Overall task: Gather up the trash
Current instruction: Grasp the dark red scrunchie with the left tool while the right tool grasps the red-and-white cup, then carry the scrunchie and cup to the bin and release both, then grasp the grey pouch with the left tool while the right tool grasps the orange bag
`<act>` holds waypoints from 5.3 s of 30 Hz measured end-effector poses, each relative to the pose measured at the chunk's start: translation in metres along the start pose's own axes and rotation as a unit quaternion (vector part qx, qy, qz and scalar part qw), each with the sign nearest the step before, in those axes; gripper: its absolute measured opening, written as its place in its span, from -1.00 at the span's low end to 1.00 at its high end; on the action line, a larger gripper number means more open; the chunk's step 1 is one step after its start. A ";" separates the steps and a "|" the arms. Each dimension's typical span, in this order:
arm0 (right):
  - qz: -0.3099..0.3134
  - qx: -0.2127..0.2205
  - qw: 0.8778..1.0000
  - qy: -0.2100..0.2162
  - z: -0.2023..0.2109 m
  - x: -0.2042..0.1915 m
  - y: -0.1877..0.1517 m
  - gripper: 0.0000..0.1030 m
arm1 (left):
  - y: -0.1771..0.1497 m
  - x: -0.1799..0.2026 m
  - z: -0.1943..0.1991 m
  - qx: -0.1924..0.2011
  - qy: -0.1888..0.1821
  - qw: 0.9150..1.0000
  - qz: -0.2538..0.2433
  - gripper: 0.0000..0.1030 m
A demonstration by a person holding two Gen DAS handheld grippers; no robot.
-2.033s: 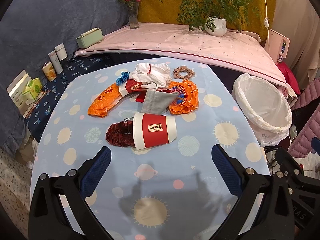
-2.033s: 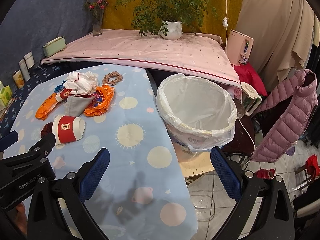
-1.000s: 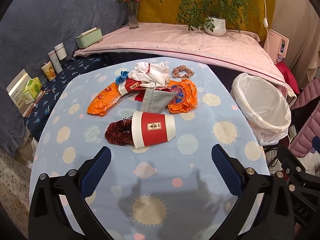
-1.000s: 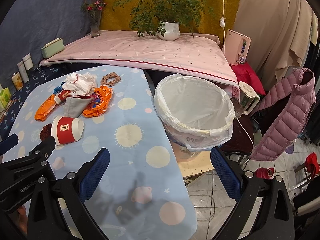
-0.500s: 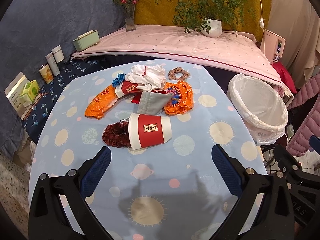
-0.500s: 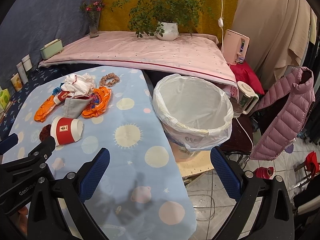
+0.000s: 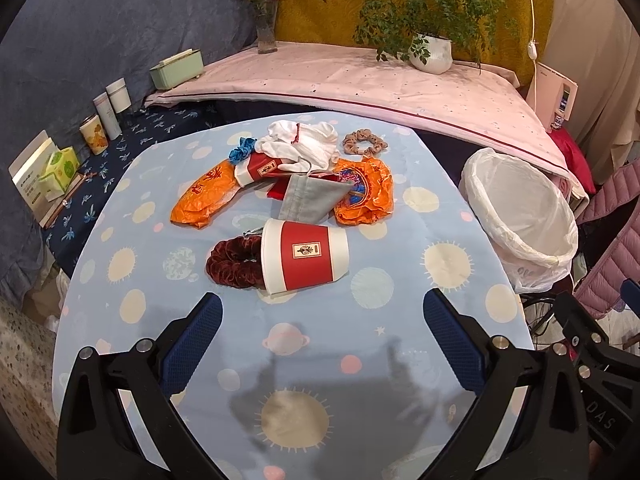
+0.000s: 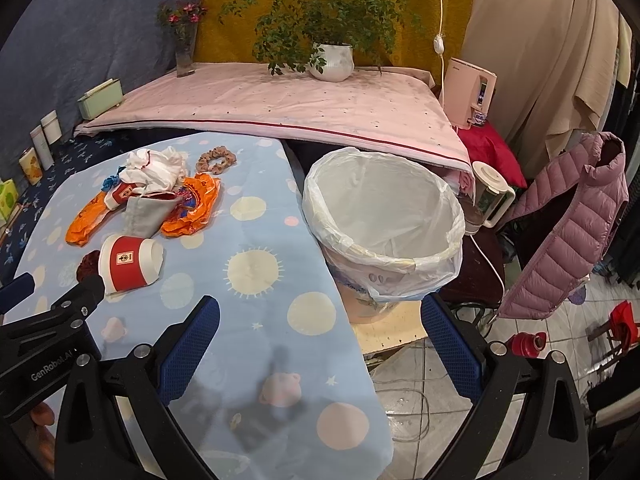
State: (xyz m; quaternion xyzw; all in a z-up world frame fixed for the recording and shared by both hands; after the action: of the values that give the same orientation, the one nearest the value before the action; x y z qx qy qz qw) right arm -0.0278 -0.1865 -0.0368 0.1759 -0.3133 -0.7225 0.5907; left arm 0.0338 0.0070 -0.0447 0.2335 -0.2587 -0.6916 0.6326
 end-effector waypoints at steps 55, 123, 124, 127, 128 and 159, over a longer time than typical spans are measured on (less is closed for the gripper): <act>0.070 -0.074 0.984 0.144 -0.123 -0.232 0.010 0.87 | 0.022 -0.152 -0.142 -0.094 -0.087 0.989 0.073 -0.61; -0.116 -0.013 0.993 -0.019 -0.139 0.080 0.060 0.66 | 0.108 0.206 -0.099 -0.047 -0.227 0.964 -0.127 -0.59; -0.119 -0.014 0.993 -0.022 -0.142 0.085 0.060 0.66 | 0.110 0.213 -0.101 -0.049 -0.230 0.963 -0.130 -0.58; -0.126 -0.016 0.992 -0.026 -0.150 0.096 0.062 0.66 | 0.113 0.229 -0.108 -0.049 -0.231 0.962 -0.136 -0.54; -0.128 -0.017 0.991 -0.028 -0.153 0.098 0.063 0.66 | 0.115 0.234 -0.111 -0.049 -0.230 0.962 -0.138 -0.53; -0.100 -0.001 0.995 -0.006 -0.133 0.052 0.082 0.68 | 0.131 0.136 -0.107 -0.007 -0.164 0.985 -0.051 0.34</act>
State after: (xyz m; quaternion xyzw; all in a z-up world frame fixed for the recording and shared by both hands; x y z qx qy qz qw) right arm 0.1033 -0.2775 -0.0754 0.2018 -0.2970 -0.7794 0.5134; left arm 0.1898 -0.1433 -0.0393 0.1254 -0.3421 -0.7534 0.5474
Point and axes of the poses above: each gripper's, at about its wrist camera, not at the fingertips, and z roughly against the way its jaws point, x to its right, y to its top, the point moved 6 cm from there along -z, roughly the way its jaws point, and after that the axes turned 3 degrees about z, right-handed, at the moved point
